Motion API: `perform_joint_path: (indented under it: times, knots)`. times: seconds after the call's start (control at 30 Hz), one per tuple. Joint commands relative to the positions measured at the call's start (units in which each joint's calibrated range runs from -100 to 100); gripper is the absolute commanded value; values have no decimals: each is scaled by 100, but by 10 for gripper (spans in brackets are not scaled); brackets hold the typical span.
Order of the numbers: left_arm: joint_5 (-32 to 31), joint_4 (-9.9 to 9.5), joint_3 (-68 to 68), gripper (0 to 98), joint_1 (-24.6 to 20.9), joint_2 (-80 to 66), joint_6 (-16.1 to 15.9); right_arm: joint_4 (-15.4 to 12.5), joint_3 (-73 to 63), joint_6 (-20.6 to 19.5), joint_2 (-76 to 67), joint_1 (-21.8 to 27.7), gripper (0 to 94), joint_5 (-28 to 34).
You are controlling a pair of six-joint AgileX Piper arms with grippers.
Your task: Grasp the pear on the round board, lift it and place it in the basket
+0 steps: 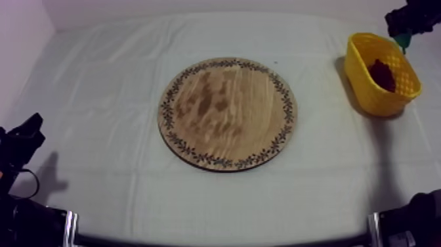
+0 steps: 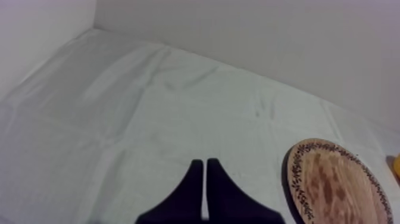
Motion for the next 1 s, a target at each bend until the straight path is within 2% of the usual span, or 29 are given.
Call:
perform_joint_path:
  times: [0.0, 0.17, 0.3, 0.43, 0.57, 0.8, 0.97]
  knots:
    - [-1, -1, 0, 1, 2, 0, 1, 1, 440, -34, 4, 6, 395, -92]
    - [-1, -1, 0, 1, 2, 0, 1, -10, 838, -68, 140, -9, 417, -328]
    - [-1, -1, 0, 1, 2, 0, 1, -11, 919, -123, 260, 3, 488, -522]
    - [-1, -1, 0, 1, 2, 0, 1, 148, 968, -416, 315, 8, 564, -894]
    - [-1, -1, 0, 1, 2, 0, 1, 135, 999, -419, 322, -6, 599, -1033]
    - [-1, -1, 0, 1, 2, 0, 1, 69, 1015, -255, 67, 19, 573, -1031]
    - [-1, -1, 0, 1, 2, 0, 1, 39, 1411, -94, -679, 73, 559, -1448]
